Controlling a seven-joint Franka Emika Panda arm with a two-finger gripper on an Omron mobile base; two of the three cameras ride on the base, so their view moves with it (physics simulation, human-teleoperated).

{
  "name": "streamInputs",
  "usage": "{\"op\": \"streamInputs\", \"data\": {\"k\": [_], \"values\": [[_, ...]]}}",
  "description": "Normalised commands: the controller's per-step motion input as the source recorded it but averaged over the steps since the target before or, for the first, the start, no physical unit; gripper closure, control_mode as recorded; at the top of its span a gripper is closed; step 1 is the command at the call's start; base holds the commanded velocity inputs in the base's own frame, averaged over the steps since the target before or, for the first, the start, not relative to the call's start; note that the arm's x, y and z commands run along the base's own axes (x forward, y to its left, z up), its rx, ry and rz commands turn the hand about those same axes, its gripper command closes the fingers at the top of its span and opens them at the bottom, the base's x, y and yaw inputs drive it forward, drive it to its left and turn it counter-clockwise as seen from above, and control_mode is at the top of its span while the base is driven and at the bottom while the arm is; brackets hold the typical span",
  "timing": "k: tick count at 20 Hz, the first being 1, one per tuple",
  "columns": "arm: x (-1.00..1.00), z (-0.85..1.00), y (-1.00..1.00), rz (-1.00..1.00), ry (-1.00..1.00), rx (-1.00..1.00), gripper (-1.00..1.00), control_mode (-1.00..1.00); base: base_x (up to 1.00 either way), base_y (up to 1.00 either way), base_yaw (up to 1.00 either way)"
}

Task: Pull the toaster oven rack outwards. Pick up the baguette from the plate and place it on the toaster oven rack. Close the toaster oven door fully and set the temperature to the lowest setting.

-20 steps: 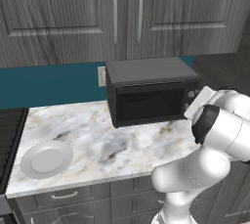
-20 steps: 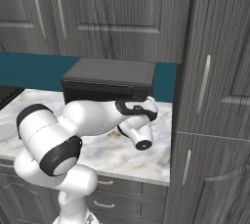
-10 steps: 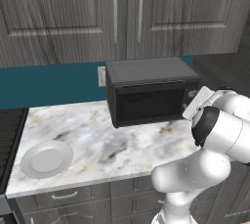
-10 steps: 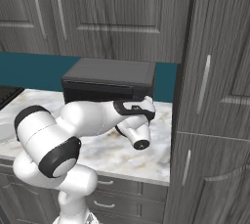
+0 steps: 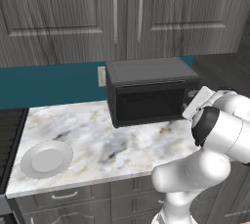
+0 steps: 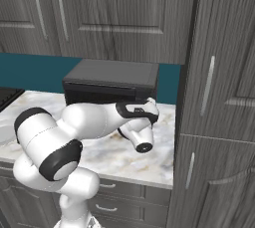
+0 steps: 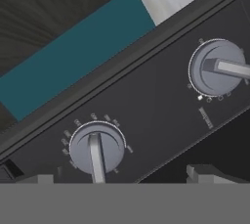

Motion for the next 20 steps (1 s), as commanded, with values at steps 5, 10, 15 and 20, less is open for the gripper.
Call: {"op": "streamInputs", "data": {"k": [5, 10, 15, 20], "values": [[0.0, 0.0, 0.0, 0.0, -0.01, 0.0, -1.0, -1.0, 0.0, 0.0, 0.0], [0.0, 0.0, 0.0, 0.0, 0.0, 0.0, -1.0, -1.0, 0.0, 0.0, 0.0], [0.0, 0.0, -0.06, 0.0, 0.0, 0.0, -1.0, -1.0, 0.0, 0.0, 0.0], [0.0, 0.0, -0.06, 0.0, 0.0, 0.0, -1.0, -1.0, 0.0, 0.0, 0.0]]}}
